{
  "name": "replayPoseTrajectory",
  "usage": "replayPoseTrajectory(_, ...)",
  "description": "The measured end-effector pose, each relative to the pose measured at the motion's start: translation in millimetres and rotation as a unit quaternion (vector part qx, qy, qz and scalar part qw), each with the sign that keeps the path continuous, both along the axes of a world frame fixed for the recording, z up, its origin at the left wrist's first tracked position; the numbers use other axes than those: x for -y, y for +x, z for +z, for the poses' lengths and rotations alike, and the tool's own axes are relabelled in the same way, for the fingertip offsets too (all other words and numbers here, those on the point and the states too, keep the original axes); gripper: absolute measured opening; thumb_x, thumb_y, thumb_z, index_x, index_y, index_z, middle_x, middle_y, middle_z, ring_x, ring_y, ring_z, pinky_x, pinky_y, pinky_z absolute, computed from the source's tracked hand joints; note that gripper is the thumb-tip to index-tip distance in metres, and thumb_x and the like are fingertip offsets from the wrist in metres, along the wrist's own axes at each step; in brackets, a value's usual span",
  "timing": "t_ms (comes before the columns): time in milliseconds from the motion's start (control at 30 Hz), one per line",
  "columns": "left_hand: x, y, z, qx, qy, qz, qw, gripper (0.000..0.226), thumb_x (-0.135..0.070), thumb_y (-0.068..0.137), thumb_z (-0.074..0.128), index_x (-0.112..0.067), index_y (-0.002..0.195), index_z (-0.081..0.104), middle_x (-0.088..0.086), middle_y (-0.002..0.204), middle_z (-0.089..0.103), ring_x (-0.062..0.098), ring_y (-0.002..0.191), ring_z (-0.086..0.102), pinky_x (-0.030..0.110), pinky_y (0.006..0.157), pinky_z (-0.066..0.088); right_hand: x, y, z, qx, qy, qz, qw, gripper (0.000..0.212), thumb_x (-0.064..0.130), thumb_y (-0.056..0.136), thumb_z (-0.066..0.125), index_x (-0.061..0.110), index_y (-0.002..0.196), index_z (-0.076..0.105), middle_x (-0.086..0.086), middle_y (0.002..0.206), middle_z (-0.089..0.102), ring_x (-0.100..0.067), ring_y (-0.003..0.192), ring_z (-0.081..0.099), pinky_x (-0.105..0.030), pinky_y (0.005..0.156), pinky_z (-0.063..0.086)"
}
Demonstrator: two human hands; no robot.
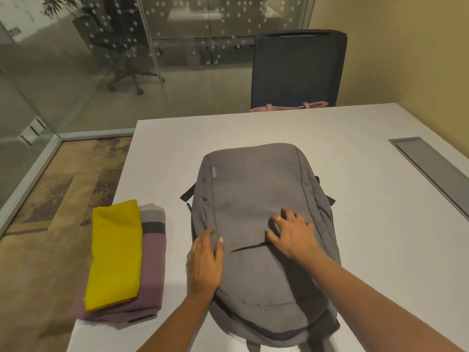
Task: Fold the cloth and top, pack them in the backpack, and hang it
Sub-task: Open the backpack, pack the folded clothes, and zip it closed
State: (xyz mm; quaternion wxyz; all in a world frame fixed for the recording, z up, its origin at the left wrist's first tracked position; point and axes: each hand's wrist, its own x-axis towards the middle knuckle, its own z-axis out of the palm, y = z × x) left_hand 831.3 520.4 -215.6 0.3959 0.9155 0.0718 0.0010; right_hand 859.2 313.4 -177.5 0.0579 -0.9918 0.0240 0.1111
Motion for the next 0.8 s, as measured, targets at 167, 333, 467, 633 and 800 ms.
replayPoseTrajectory(167, -1.3, 9.6, 4.4, 0.007, -0.129, 0.028, 0.991, 0.044, -0.032, 0.087, 0.024, -0.026, 0.126, 0.043, 0.009, 0.124, 0.056, 0.027, 0.112, 0.054, 0.051, 0.097, 0.043, -57.6, 25.5, 16.8, 0.076, 0.051, 0.042, 0.995, 0.038, 0.04, 0.094, 0.042, 0.012, 0.109, 0.063, -0.006, 0.119, 0.055, -0.026, 0.111, 0.046, -0.036, 0.085, 0.037)
replayPoseTrajectory(333, -5.6, 7.7, 3.5, 0.001, -0.231, 0.011, 0.973, 0.03, -0.02, 0.087, 0.034, -0.029, 0.113, 0.045, 0.005, 0.11, 0.062, 0.02, 0.104, 0.06, 0.034, 0.09, 0.049, -112.5, 53.1, 20.3, -0.011, 0.166, 0.006, 0.986, 0.042, 0.048, 0.09, 0.051, 0.008, 0.103, 0.058, -0.01, 0.106, 0.063, -0.027, 0.099, 0.059, -0.03, 0.074, 0.042)
replayPoseTrajectory(467, -20.3, 29.5, 3.9, 0.014, -0.235, 0.074, 0.969, 0.03, 0.01, 0.09, 0.041, -0.016, 0.092, 0.055, 0.009, 0.092, 0.066, 0.013, 0.09, 0.063, 0.027, 0.09, 0.05, -113.3, 68.1, 15.4, -0.037, 0.146, -0.004, 0.989, 0.035, 0.037, 0.087, 0.058, 0.006, 0.103, 0.059, -0.012, 0.11, 0.063, -0.029, 0.103, 0.059, -0.03, 0.077, 0.044)
replayPoseTrajectory(633, -39.8, 78.3, 3.4, -0.059, -0.052, 0.099, 0.992, 0.041, 0.011, 0.089, 0.037, -0.004, 0.122, 0.055, 0.017, 0.123, 0.057, 0.033, 0.114, 0.053, 0.036, 0.095, 0.042, -106.5, 74.5, 4.6, -0.044, 0.187, -0.006, 0.981, 0.026, 0.024, 0.087, 0.057, 0.0, 0.095, 0.065, -0.017, 0.099, 0.067, -0.031, 0.094, 0.061, -0.027, 0.07, 0.042)
replayPoseTrajectory(800, -45.5, 104.3, -0.7, -0.113, 0.088, -0.046, 0.989, 0.05, 0.005, 0.09, 0.044, -0.012, 0.137, 0.043, 0.011, 0.141, 0.04, 0.029, 0.128, 0.037, 0.033, 0.105, 0.031, -94.4, 68.4, -1.1, 0.001, 0.279, -0.034, 0.96, 0.021, 0.016, 0.088, 0.054, -0.002, 0.088, 0.065, -0.011, 0.078, 0.06, -0.022, 0.073, 0.054, -0.019, 0.061, 0.031)
